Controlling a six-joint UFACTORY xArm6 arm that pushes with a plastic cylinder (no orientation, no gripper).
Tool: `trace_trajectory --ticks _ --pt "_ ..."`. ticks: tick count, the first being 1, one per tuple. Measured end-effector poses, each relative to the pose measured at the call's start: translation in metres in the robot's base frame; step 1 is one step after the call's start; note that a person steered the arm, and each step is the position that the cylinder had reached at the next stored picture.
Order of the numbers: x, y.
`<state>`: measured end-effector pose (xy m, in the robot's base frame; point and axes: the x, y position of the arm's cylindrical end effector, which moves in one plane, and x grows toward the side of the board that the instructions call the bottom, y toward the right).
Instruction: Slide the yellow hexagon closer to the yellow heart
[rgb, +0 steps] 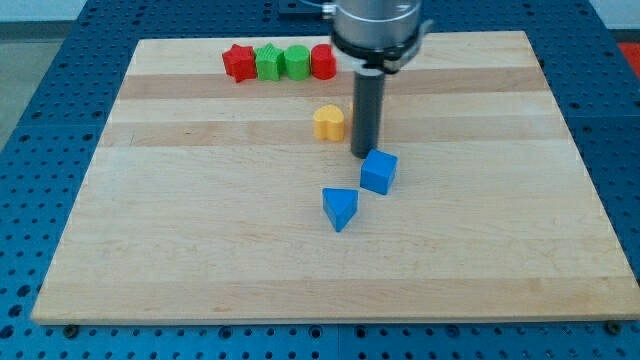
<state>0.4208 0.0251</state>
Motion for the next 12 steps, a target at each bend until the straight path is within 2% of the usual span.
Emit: trace_trajectory --ticks 5,12 --pt "0.011 -0.014" --pt "0.011 0.007"
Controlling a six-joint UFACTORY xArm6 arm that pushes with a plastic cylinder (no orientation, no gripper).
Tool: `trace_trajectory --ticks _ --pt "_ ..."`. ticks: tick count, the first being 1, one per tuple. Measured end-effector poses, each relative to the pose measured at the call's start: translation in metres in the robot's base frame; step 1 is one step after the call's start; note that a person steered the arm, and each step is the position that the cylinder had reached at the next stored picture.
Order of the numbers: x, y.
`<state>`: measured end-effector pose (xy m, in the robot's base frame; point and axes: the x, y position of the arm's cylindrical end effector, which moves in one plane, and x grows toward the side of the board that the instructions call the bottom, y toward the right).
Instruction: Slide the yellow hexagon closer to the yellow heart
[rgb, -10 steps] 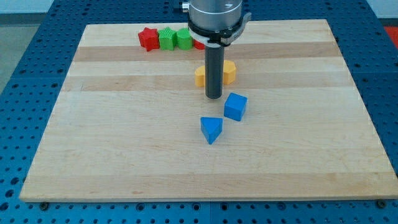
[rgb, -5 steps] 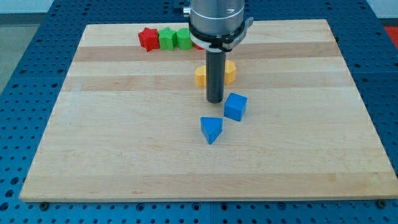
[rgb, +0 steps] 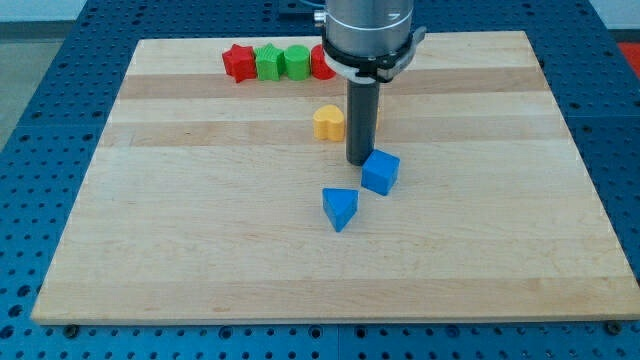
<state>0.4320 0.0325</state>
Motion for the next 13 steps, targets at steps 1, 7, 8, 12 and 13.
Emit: trace_trajectory --ticks 1,7,8,12,13 --pt "0.000 0.003" --pt "-0.051 -0.035" --pt "-0.067 -0.040" --pt "-0.091 -0.038" --pt "-0.079 -0.032"
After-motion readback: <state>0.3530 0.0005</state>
